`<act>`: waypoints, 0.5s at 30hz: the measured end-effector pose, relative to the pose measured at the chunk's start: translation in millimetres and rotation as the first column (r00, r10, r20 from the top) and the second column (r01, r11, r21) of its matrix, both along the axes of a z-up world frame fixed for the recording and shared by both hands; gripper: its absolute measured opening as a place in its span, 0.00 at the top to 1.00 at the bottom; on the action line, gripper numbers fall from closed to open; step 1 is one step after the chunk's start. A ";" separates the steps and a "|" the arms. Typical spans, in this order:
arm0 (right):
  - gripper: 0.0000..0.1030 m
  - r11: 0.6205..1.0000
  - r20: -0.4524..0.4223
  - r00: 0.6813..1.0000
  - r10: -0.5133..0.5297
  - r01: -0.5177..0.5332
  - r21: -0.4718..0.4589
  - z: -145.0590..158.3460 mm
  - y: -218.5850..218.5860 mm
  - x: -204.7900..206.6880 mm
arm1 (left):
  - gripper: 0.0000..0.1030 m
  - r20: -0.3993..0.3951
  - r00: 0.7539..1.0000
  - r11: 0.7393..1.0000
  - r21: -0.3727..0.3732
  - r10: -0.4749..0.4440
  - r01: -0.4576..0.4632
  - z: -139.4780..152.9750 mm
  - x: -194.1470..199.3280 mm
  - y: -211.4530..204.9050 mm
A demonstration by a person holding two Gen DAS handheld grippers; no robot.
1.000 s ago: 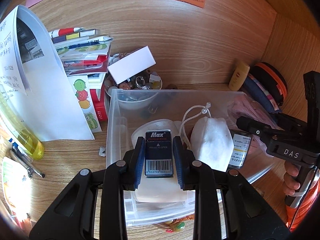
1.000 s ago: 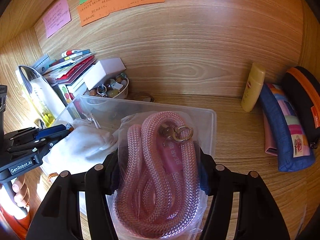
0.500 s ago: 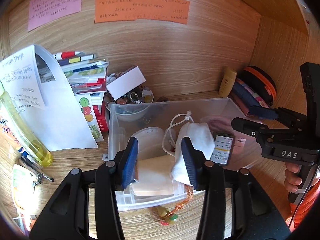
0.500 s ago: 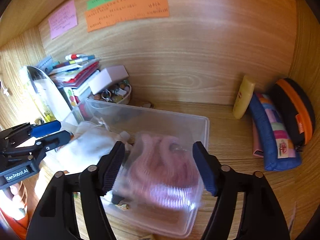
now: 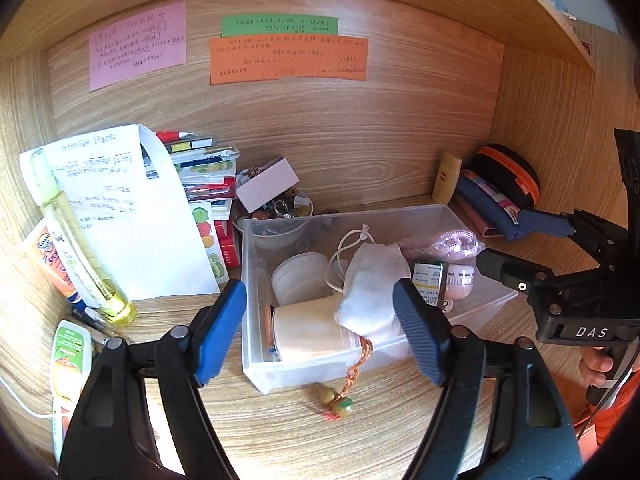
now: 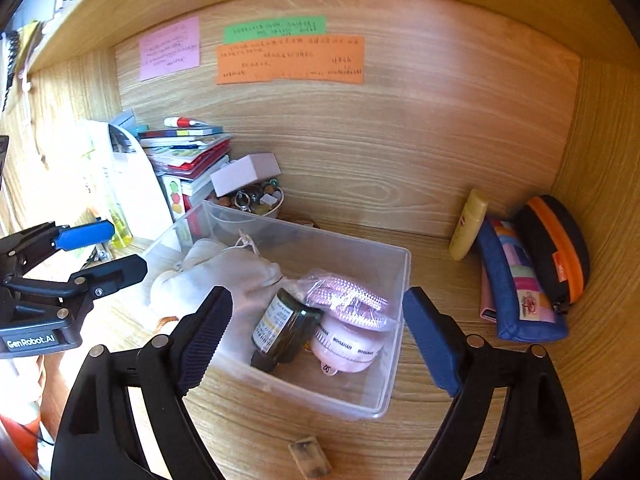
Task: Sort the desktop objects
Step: 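Carry the staple box and pink rope bag into the clear box and release them, then withdraw both grippers toward the stone tile and the bag's dangling tassel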
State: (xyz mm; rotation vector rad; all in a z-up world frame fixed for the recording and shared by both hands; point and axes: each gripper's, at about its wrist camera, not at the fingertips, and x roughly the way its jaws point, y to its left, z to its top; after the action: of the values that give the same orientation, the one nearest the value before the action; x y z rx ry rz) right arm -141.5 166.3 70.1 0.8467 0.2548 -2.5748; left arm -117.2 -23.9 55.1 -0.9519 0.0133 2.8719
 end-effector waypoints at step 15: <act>0.14 1.000 0.057 0.998 -0.022 0.021 0.013 -19.5 19.5 29.2 | 0.17 0.093 0.996 0.997 -0.078 0.008 -0.001 -31.2 24.9 2.9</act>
State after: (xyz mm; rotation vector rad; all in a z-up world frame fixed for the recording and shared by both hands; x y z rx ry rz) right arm -112.3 185.8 50.5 0.9305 0.2465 -2.5672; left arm -92.3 -21.0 23.9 -1.0999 0.1160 2.8469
